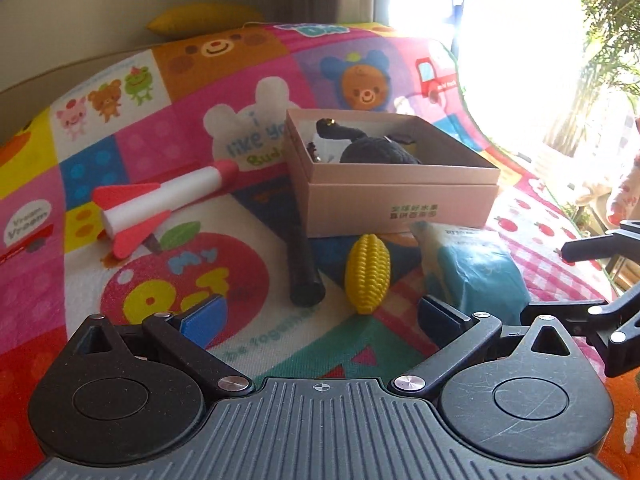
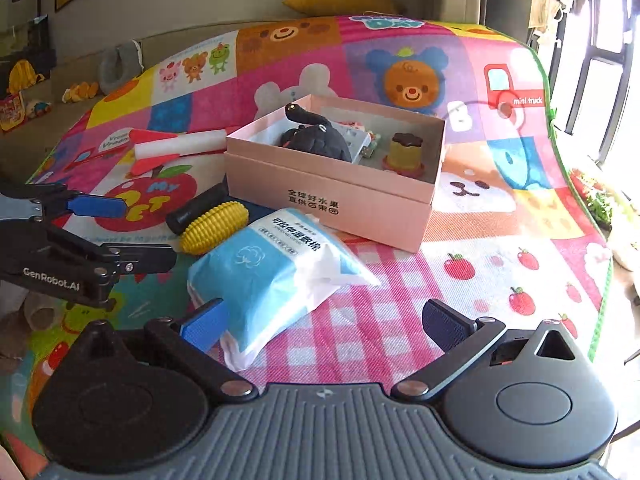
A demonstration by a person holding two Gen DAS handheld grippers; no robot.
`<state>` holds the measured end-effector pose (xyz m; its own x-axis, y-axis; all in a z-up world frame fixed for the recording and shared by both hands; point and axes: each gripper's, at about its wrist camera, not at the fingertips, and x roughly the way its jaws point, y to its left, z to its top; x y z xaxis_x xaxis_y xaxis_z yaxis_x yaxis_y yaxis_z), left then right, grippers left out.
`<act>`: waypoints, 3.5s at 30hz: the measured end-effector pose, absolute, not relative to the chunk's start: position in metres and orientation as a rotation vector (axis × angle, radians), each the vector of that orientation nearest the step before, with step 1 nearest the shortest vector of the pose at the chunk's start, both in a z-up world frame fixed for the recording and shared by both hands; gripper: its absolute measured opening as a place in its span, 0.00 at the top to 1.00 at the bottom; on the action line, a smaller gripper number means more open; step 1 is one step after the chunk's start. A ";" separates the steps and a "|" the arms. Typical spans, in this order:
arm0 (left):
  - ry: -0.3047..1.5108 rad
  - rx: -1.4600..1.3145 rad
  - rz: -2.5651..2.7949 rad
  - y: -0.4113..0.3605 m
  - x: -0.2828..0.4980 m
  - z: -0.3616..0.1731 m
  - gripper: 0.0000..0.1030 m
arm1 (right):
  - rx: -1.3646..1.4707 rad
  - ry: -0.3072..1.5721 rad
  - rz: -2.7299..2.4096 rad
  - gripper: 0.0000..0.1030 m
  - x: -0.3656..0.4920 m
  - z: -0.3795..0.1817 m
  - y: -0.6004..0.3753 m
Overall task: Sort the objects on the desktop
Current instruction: 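Move the right gripper to the blue tissue pack while left reaches the black stick, then grasp the black stick with left while right grasps the blue tissue pack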
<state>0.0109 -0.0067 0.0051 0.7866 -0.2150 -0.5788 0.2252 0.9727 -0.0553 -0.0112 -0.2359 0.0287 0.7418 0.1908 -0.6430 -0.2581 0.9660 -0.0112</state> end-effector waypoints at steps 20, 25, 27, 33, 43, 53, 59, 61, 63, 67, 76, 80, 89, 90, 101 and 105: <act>0.573 0.098 -0.297 -0.033 0.019 0.004 0.22 | 0.089 0.736 0.162 0.00 -0.024 -0.005 -0.251; 0.595 0.051 -0.208 -0.015 0.028 0.000 0.23 | 0.064 0.741 0.144 0.00 -0.024 -0.006 -0.246; 0.594 0.054 -0.188 -0.012 0.034 -0.001 0.25 | 0.055 0.747 0.138 0.00 -0.023 -0.006 -0.245; 0.627 0.072 -0.221 -0.018 0.056 -0.010 0.51 | -0.029 0.760 0.113 0.00 -0.023 -0.008 -0.233; 0.682 0.066 -0.315 -0.012 0.018 -0.006 0.76 | -0.027 0.759 0.114 0.00 -0.023 -0.007 -0.234; 0.703 0.115 -0.240 0.009 -0.013 -0.007 0.47 | -0.027 0.759 0.115 0.00 -0.023 -0.007 -0.233; 0.673 0.122 -0.077 0.033 0.005 -0.007 0.31 | -0.027 0.759 0.115 0.00 -0.023 -0.007 -0.233; 0.676 0.100 -0.034 0.041 0.011 -0.006 0.29 | -0.027 0.759 0.115 0.00 -0.023 -0.007 -0.233; 0.689 0.047 -0.025 0.047 0.011 -0.002 0.22 | -0.027 0.759 0.115 0.00 -0.022 -0.007 -0.233; 0.696 -0.058 -0.130 0.039 0.003 0.007 0.07 | -0.027 0.759 0.115 0.00 -0.022 -0.007 -0.233; 0.685 0.057 -0.130 -0.015 0.048 -0.009 0.09 | -0.027 0.758 0.116 0.00 -0.022 -0.008 -0.234; 0.681 0.063 -0.150 -0.024 0.058 -0.010 0.09 | -0.027 0.758 0.116 0.00 -0.022 -0.008 -0.234; 0.675 0.090 -0.119 -0.021 0.054 -0.014 0.21 | -0.027 0.758 0.116 0.00 -0.023 -0.008 -0.234; 0.673 0.094 -0.116 -0.019 0.052 -0.013 0.21 | -0.027 0.758 0.116 0.00 -0.023 -0.008 -0.234; 0.695 0.079 -0.157 0.018 -0.006 -0.011 0.21 | 0.171 0.700 0.173 0.00 -0.010 0.029 -0.239; 0.686 0.039 -0.179 0.026 -0.018 -0.011 0.21 | 0.153 0.717 0.122 0.00 0.020 0.037 -0.218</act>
